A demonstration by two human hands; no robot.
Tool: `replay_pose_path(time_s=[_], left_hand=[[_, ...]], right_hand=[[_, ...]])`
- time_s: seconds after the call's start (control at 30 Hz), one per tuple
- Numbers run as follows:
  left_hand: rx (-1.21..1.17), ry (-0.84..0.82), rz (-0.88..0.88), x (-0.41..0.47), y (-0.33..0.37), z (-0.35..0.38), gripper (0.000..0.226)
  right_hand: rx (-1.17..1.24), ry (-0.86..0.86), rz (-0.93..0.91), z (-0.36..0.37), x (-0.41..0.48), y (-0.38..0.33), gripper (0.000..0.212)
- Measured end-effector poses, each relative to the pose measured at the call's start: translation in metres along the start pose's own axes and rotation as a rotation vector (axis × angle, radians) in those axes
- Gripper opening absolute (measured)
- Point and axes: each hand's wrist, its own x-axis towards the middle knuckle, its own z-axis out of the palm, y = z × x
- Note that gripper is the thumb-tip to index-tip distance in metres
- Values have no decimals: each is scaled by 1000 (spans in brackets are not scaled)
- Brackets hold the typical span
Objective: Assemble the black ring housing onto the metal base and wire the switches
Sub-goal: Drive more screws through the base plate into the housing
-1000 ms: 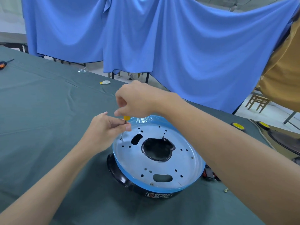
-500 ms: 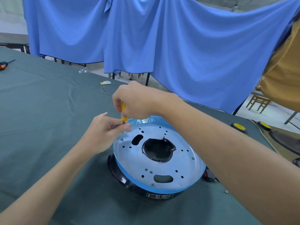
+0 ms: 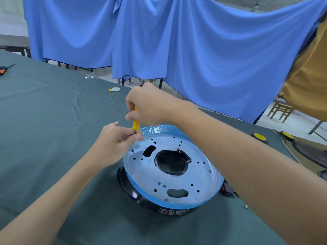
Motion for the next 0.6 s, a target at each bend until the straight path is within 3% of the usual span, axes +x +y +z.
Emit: replay_pose_path(time_s=[0.17, 0.33, 0.4, 0.5, 0.6], left_hand=[[-70, 133, 3, -5, 1, 4, 10], [-39, 10, 5, -1, 0, -1, 21], [-19, -1, -2, 0, 1, 0, 21], [-66, 129, -43, -2, 3, 3, 8], [-67, 161, -52, -3, -1, 6, 6]], right_hand=[[-66, 10, 59, 12, 3, 1, 41], [1, -51, -98, 0, -1, 3, 7], [-16, -13, -56, 0, -1, 2, 19], [-86, -5, 23, 7, 2, 1, 37], [-45, -42, 46, 12, 4, 1, 36]])
